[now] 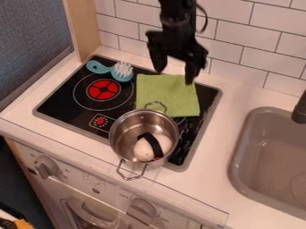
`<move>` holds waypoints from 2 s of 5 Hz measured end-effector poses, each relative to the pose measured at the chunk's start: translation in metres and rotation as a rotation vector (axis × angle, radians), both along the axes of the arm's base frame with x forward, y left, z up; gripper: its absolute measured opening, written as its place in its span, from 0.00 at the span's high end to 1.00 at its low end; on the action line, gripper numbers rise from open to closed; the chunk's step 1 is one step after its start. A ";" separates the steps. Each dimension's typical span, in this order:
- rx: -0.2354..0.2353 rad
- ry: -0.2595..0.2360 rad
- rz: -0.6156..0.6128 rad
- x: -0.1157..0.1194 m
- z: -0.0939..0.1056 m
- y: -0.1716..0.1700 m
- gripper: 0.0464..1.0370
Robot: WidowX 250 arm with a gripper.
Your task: Move the green cloth to the lower side of the left burner
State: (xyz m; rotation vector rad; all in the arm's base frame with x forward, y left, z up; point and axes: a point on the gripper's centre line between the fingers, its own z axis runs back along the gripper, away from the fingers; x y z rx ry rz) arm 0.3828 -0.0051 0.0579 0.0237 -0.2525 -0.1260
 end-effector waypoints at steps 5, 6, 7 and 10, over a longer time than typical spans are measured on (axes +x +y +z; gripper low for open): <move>0.051 0.092 -0.037 -0.021 -0.049 0.021 0.04; 0.061 0.100 0.004 -0.033 -0.047 0.032 0.04; 0.072 0.106 0.069 -0.044 -0.044 0.048 0.04; 0.118 0.110 0.229 -0.069 -0.037 0.086 0.04</move>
